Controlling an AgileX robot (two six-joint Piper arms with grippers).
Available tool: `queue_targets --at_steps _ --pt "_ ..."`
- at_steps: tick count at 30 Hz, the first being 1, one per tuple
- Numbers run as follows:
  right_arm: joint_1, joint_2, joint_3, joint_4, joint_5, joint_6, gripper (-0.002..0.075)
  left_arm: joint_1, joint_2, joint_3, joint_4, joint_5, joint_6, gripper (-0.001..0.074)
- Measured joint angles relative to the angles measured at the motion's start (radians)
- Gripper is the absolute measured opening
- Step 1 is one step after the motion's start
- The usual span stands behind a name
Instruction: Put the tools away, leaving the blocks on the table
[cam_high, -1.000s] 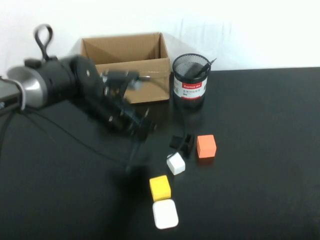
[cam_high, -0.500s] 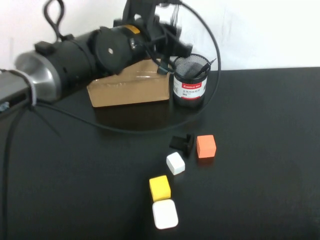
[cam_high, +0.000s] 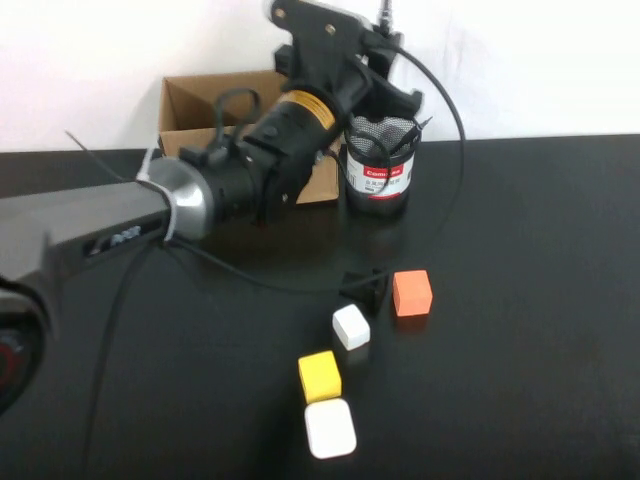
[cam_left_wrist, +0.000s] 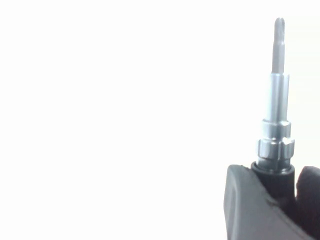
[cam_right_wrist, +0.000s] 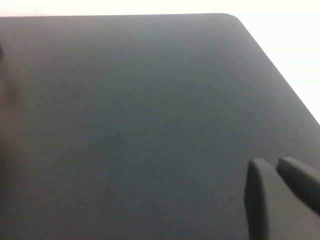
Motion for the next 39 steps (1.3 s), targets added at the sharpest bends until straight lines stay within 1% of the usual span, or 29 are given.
queue_targets --at_steps 3,9,16,18,23,26,27,30,32,35,39 --pt "0.0 0.0 0.0 0.0 0.0 0.0 -0.0006 0.0 0.048 -0.039 0.076 -0.022 -0.043 0.0163" --pt "0.0 0.0 0.0 0.0 0.0 0.0 -0.0006 0.0 0.128 -0.123 0.093 -0.008 -0.065 0.0163" --pt "0.0 0.0 0.0 0.0 0.0 0.0 -0.0006 0.0 0.135 -0.133 0.094 0.012 -0.053 0.0251" --pt "0.0 0.0 0.0 0.0 0.0 0.0 -0.0006 0.0 0.124 -0.133 0.095 0.049 -0.053 0.026" --pt "0.0 0.0 0.0 0.0 0.0 0.0 -0.0006 0.0 0.041 -0.133 0.095 0.242 -0.015 0.0263" --pt "0.0 0.0 0.0 0.0 0.0 0.0 -0.0006 0.0 -0.037 -0.133 0.095 0.353 0.018 0.0233" --pt "0.0 0.0 0.0 0.0 0.0 0.0 -0.0006 0.0 -0.069 -0.133 0.095 0.392 0.022 0.0205" --pt "0.0 0.0 0.0 0.0 0.0 0.0 -0.0006 0.001 -0.168 -0.133 0.095 0.505 0.027 0.0082" --pt "0.0 0.0 0.0 0.0 0.0 0.0 -0.0006 0.004 -0.244 -0.133 0.095 0.588 0.029 0.0033" --pt "0.0 0.0 0.0 0.0 0.0 0.0 -0.0006 0.011 -0.351 -0.133 0.095 0.714 0.031 0.0008" --pt "0.0 0.0 0.0 0.0 0.0 0.0 -0.0006 0.021 -0.505 -0.089 0.095 0.874 0.032 0.0"
